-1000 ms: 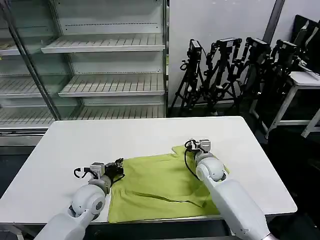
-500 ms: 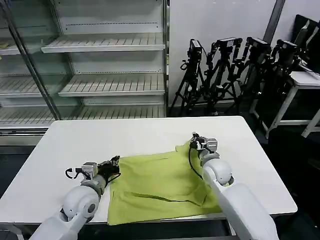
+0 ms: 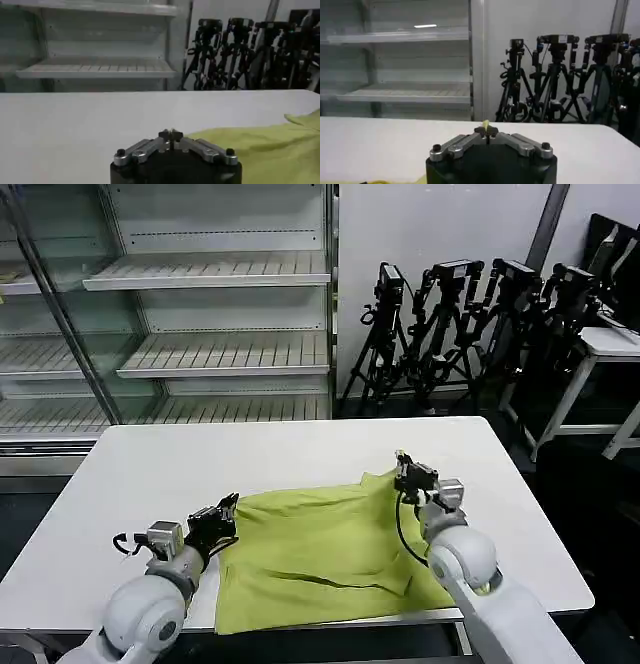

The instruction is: Fold and organize the clothes.

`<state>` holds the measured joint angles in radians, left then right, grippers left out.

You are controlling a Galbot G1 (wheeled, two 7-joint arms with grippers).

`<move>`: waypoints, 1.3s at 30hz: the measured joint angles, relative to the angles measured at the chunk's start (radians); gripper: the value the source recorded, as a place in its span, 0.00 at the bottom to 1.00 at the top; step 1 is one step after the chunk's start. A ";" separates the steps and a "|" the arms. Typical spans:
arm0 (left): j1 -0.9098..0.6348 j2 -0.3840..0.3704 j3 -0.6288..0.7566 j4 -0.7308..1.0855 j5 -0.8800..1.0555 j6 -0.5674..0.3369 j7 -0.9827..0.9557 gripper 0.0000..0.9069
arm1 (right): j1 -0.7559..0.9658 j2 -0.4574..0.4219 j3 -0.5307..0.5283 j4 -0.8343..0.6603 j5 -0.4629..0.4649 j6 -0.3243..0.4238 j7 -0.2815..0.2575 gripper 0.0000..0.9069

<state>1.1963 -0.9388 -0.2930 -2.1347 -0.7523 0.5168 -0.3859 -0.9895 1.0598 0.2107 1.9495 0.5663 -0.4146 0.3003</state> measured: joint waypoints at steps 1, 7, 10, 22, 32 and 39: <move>0.014 0.000 -0.006 -0.014 0.008 0.000 0.005 0.06 | -0.018 -0.006 0.009 0.015 -0.002 0.001 -0.004 0.00; 0.098 -0.001 -0.035 -0.080 0.062 -0.001 0.028 0.06 | -0.126 -0.040 0.072 0.096 -0.001 0.008 -0.023 0.00; 0.135 0.000 -0.052 -0.108 0.092 -0.002 0.036 0.06 | -0.172 -0.048 0.102 0.125 0.000 0.009 -0.030 0.00; 0.281 -0.014 -0.065 -0.162 0.216 -0.009 0.069 0.06 | -0.332 -0.032 0.161 0.176 -0.017 0.002 -0.024 0.00; 0.319 -0.026 -0.065 -0.129 0.270 -0.014 0.082 1.00 | -0.398 -0.008 0.176 0.182 -0.026 -0.033 -0.007 1.00; 0.334 -0.046 -0.062 -0.099 0.294 -0.027 0.090 1.00 | -0.425 0.016 0.167 0.191 -0.064 -0.040 -0.014 1.00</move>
<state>1.5302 -0.9851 -0.3550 -2.2336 -0.4581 0.4894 -0.2955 -1.4143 1.0757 0.3778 2.1405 0.5021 -0.4546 0.2859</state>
